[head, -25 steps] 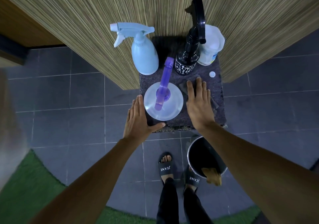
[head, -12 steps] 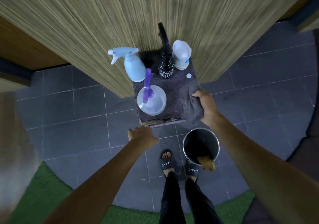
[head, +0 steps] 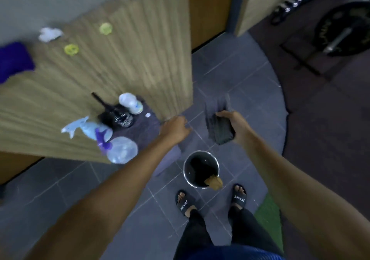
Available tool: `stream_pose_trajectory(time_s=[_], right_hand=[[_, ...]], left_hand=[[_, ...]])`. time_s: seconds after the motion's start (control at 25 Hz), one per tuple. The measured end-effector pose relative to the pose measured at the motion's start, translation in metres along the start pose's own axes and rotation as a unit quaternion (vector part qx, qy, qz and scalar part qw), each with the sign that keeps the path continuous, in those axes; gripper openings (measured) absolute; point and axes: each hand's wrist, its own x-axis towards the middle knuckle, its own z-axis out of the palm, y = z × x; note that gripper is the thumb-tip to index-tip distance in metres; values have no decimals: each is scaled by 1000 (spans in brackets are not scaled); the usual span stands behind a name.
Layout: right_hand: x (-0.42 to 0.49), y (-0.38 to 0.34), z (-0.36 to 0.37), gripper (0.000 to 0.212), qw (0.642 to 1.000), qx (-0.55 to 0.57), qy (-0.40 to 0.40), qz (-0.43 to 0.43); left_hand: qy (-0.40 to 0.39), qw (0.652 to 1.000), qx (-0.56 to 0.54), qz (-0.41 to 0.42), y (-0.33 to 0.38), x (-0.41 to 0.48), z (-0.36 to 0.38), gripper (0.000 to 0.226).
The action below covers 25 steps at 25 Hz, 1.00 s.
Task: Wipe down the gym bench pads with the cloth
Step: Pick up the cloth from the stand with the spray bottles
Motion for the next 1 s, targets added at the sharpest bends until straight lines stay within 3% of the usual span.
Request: stream_pose_trajectory(time_s=[0.16,0.28,0.36,0.44,0.48,0.56,0.64,1.0], right_hand=[[-23,-44,-126,37,996,24,81,-42],[-41,-74,-230,23,985,72,152,-46],[-55,-85,-295,33,978,103,180,-36],[-70,-93,-355,59,973,127,187,-38],[-81,-99,-385,59,972,132,189,-55],[-92,-106,-433,36,965,122,211,-92],[-96,-114,-476,25,957,122,237,-116],[-50,-193,-678,27,909,159,361,-136]], left_hand=[[-4,991,76,110,138,34,32,34],[-20,975,121,187,251,57,72,41],[-37,963,141,225,320,65,99,42],[-54,951,160,260,385,73,126,42],[-63,943,172,276,419,75,140,42],[-74,930,191,305,476,81,163,42],[-91,914,212,335,527,88,184,43],[-127,854,273,425,764,184,261,41]])
